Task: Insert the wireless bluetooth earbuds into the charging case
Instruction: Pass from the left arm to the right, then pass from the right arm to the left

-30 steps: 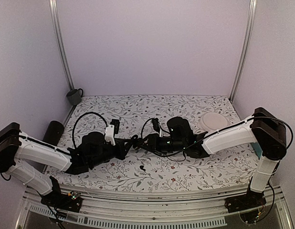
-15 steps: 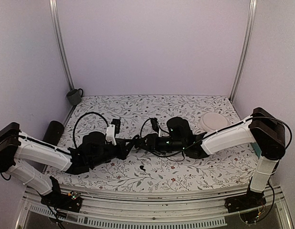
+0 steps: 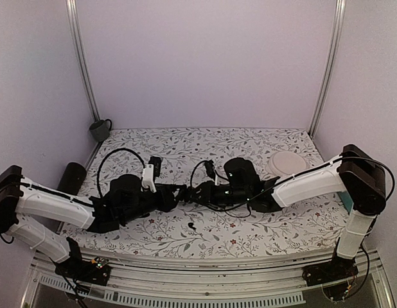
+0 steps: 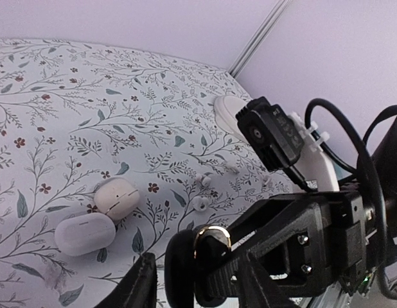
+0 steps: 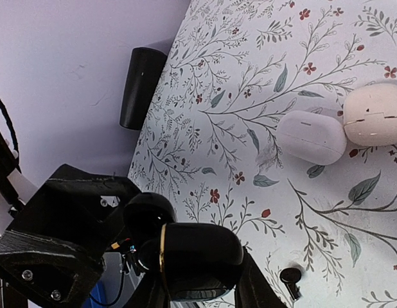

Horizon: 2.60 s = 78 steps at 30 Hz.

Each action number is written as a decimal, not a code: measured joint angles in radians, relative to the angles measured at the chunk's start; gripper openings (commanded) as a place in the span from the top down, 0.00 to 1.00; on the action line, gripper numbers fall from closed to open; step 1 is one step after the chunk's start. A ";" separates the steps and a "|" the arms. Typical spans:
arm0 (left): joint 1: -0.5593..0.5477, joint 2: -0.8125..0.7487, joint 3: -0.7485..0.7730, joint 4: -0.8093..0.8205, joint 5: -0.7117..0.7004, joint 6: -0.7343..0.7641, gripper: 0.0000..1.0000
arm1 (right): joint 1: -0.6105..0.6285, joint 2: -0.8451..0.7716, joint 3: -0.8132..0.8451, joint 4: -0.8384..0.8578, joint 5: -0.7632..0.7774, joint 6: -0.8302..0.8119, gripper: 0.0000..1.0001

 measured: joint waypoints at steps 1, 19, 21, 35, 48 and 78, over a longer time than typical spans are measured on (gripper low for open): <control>0.000 -0.011 0.000 -0.009 0.000 0.000 0.54 | 0.000 -0.006 0.000 -0.014 0.000 -0.005 0.89; 0.146 -0.175 0.140 -0.393 0.338 0.108 0.71 | 0.000 -0.071 0.111 -0.314 0.011 -0.203 0.90; 0.153 -0.164 0.178 -0.433 0.371 0.116 0.73 | 0.000 -0.071 0.121 -0.325 0.011 -0.216 0.89; 0.197 -0.049 0.251 -0.589 0.497 0.111 0.73 | 0.000 -0.071 0.129 -0.367 0.012 -0.251 0.90; 0.199 0.021 0.302 -0.592 0.506 0.097 0.81 | 0.002 -0.071 0.135 -0.402 0.047 -0.278 0.90; 0.199 0.058 0.327 -0.614 0.480 0.066 0.98 | 0.037 -0.071 0.167 -0.453 0.113 -0.331 0.87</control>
